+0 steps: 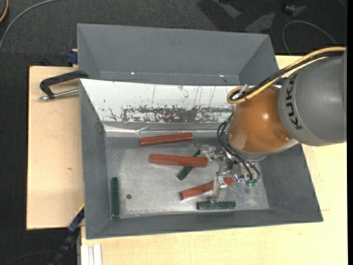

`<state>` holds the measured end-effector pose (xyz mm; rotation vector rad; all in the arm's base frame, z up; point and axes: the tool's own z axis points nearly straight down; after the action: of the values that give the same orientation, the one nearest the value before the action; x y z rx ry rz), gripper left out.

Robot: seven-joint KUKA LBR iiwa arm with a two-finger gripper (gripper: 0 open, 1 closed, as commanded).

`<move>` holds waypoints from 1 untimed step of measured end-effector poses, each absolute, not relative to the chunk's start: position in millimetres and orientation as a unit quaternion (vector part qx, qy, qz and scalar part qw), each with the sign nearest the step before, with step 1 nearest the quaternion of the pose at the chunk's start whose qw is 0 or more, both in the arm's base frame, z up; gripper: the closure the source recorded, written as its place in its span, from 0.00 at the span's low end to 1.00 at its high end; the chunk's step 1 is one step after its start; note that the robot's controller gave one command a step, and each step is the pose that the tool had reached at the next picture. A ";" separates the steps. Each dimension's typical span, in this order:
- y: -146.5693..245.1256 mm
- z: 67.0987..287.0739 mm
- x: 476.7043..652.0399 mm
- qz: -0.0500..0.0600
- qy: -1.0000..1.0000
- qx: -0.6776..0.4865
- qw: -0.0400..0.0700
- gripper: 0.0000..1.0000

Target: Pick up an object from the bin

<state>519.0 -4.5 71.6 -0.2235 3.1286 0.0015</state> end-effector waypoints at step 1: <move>-3.8 74.4 522.3 0.000 0.997 -0.071 0.009 1.00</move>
Offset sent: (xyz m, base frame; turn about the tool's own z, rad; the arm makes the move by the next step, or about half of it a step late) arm 0.0000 0.0000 0.0000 0.0000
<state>522.3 -3.8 74.4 -0.2218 3.1167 0.0009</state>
